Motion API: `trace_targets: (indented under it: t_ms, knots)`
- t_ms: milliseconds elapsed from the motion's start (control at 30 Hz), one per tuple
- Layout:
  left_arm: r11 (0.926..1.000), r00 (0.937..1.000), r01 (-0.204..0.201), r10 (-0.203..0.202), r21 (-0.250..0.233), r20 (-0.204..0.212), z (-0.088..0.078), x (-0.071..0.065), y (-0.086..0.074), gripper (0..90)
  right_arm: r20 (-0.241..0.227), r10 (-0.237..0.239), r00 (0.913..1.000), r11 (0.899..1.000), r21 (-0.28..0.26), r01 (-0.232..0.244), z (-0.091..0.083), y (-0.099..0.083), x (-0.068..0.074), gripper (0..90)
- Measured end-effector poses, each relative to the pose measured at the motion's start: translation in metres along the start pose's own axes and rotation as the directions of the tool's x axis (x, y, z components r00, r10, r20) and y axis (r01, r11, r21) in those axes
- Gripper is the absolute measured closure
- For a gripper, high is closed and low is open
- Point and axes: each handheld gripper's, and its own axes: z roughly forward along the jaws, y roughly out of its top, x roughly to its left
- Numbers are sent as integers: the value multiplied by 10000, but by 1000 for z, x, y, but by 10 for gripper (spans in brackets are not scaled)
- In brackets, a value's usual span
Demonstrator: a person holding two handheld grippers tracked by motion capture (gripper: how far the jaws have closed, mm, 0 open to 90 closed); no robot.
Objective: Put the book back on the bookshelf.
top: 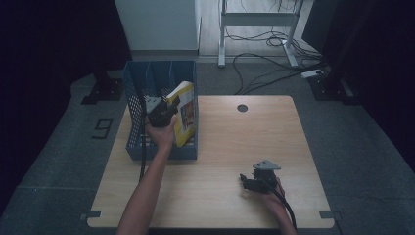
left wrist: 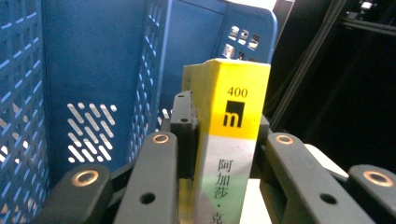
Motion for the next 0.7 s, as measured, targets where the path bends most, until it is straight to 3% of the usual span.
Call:
trace_targets:
  t_ms: [567,700]
  knots:
    - [9975,9984,-248,213,663,531,-34,-4,-11,716,56,-110,9999,9999,11,110,0,0,1,239]
    - [9956,9970,-551,507,754,590,-41,-5,-16,716,71,-128,9999,9999,11,128,0,0,1,239]
